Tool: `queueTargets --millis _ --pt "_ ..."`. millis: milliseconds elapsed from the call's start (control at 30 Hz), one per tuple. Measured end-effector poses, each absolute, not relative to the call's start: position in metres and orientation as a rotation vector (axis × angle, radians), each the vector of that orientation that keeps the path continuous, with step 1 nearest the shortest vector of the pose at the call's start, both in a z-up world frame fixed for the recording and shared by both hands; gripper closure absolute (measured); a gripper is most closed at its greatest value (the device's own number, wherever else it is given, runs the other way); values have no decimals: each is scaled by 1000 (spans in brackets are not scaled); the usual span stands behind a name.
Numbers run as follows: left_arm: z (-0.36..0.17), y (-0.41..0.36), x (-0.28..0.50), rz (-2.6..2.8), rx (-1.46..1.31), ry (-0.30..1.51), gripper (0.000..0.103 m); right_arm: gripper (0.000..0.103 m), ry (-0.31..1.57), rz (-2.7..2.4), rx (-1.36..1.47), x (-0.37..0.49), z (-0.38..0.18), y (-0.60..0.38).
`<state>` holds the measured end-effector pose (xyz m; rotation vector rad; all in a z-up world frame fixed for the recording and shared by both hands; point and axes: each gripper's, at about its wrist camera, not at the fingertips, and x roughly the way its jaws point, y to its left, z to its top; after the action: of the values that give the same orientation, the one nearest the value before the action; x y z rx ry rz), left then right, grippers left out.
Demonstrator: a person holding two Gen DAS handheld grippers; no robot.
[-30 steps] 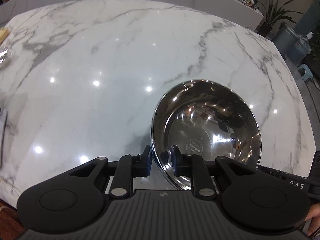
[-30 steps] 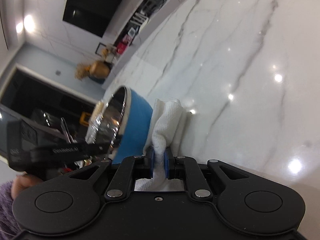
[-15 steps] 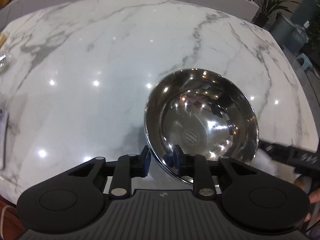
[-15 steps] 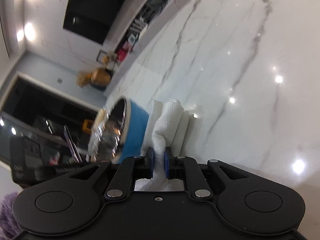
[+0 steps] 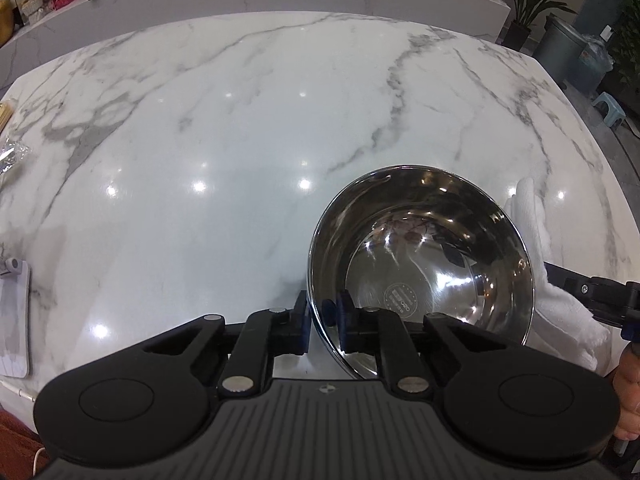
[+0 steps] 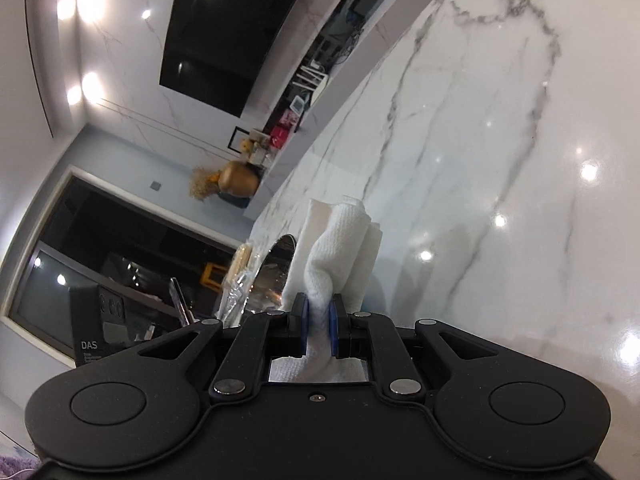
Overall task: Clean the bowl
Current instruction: 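Rub the towel along the blue bowl exterior with the right gripper while the left gripper holds the bowl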
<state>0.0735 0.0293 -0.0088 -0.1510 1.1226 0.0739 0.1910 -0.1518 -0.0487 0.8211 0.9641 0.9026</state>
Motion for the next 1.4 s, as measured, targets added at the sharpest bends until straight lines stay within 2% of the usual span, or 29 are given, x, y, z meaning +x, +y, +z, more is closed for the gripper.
queueTargets --millis 267,367,533,633,800,1033,1167,1400 --pt "-10 29 72 77 -174 1121 90 93 1059 869 628 185 -54 -128" --pt "-12 30 72 84 -213 1136 79 93 1069 872 605 183 -53 -121" --pt "-16 26 66 74 -237 1158 75 93 1074 870 622 182 -54 -122" --pt "-15 24 63 65 -229 1157 75 93 1075 870 625 184 -53 -125" --pt "-13 25 63 51 -202 1145 83 93 1050 860 617 185 -50 -137" --pt "-10 31 67 55 -156 1125 90 93 860 839 634 175 -31 -152" --pt "-10 33 70 47 -153 1124 91 93 794 864 546 167 -19 -148" --pt "-10 31 71 50 -144 1120 91 93 796 892 286 153 -13 -126"
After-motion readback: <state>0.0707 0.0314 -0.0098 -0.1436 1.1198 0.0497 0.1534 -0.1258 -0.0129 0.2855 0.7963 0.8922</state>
